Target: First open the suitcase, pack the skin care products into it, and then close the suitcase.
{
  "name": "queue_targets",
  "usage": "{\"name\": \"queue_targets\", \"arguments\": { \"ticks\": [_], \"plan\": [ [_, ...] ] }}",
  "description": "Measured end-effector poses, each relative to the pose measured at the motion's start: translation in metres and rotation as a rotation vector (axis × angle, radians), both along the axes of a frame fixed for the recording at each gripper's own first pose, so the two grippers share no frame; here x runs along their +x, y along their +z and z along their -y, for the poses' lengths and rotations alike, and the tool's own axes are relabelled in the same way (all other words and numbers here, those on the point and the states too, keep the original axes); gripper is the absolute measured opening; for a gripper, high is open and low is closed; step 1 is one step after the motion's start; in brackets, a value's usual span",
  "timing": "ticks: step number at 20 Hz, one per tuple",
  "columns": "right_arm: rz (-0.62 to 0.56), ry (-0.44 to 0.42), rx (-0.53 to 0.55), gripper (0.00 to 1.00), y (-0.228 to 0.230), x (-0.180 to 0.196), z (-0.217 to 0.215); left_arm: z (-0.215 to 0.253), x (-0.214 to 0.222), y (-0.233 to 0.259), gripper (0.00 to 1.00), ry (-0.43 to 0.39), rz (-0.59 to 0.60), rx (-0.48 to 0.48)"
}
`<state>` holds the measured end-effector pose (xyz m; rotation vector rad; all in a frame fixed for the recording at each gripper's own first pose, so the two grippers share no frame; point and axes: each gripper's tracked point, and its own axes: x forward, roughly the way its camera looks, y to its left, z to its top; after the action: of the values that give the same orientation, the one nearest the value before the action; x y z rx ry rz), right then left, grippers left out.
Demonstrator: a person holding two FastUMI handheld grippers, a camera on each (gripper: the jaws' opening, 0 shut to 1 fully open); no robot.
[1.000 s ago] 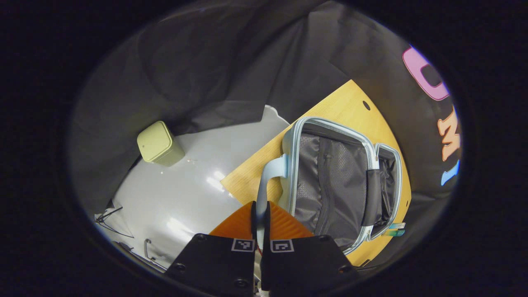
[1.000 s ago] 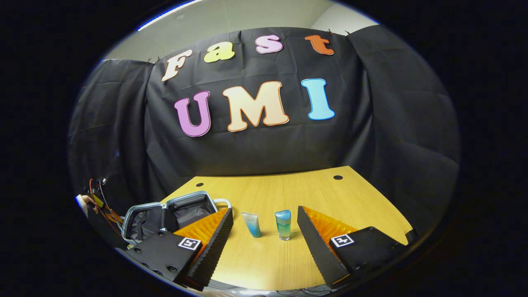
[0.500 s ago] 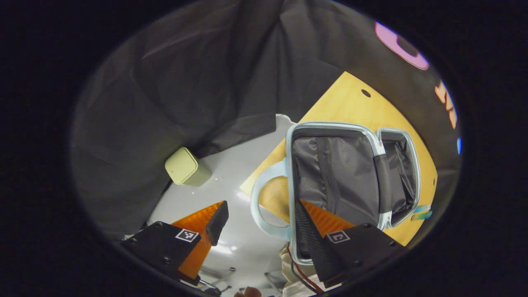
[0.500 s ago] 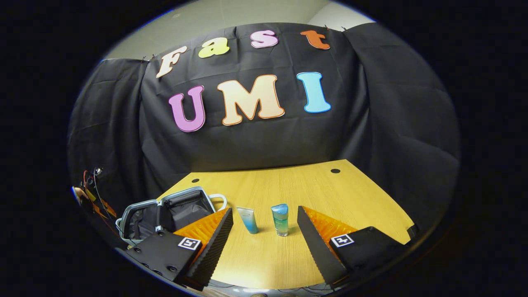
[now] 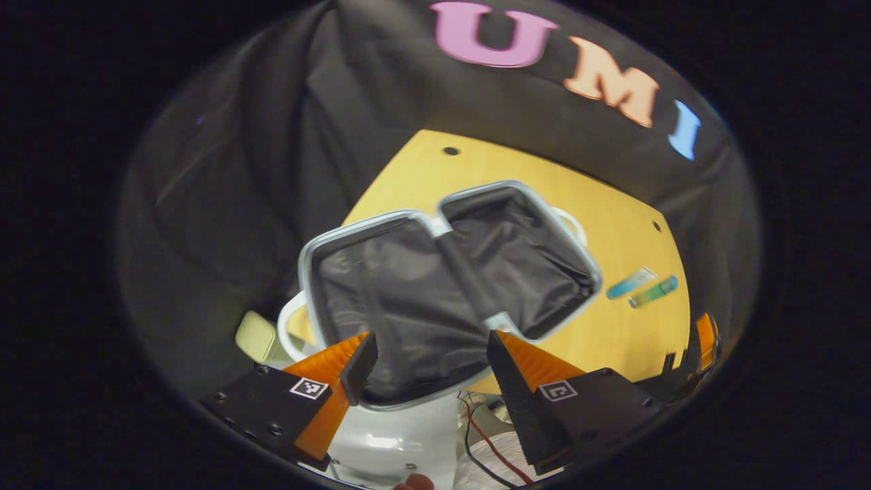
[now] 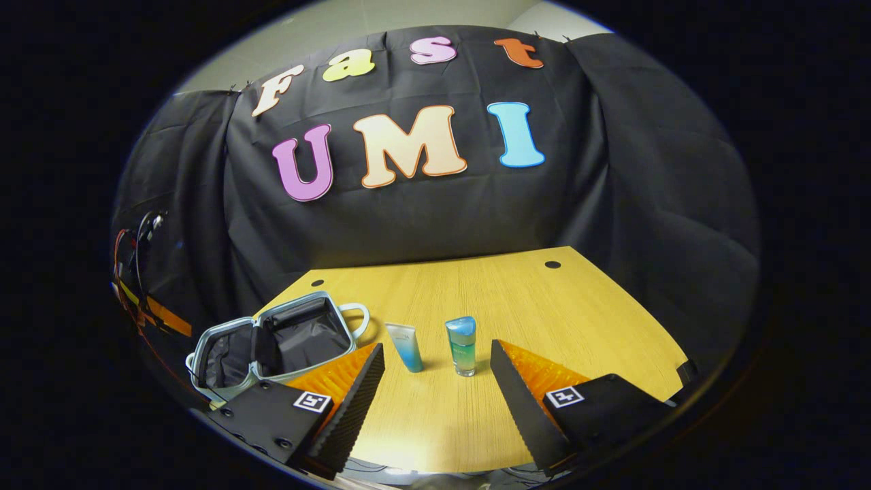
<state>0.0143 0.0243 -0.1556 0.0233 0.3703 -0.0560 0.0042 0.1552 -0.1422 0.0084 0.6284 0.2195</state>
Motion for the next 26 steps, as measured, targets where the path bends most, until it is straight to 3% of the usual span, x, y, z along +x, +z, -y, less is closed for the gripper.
{"name": "queue_targets", "arguments": {
  "ticks": [7, 9, 14, 23, 25, 26],
  "plan": [
    [-0.063, 0.034, 0.002, 0.98, -0.026, 0.013, 0.004, 0.180, 0.034, -0.050, 0.96, -0.365, -0.091, 0.066],
    [-0.076, 0.055, -0.006, 0.98, -0.031, 0.023, 0.010, 0.222, 0.049, -0.065, 0.96, -0.433, -0.075, 0.040],
    [-0.140, 0.116, -0.012, 0.95, -0.062, 0.051, 0.039, 0.276, 0.114, -0.091, 0.96, -0.515, 0.039, 0.006],
    [-0.265, 0.220, -0.002, 0.99, -0.115, 0.095, 0.062, 0.282, 0.211, -0.139, 0.96, -0.416, 0.103, 0.011],
    [-0.281, 0.240, -0.005, 0.94, -0.122, 0.103, 0.063, 0.279, 0.223, -0.146, 0.96, -0.395, 0.101, 0.007],
    [-0.290, 0.251, -0.005, 0.99, -0.125, 0.105, 0.062, 0.280, 0.229, -0.148, 0.94, -0.382, 0.100, 0.001]
  ]
}}
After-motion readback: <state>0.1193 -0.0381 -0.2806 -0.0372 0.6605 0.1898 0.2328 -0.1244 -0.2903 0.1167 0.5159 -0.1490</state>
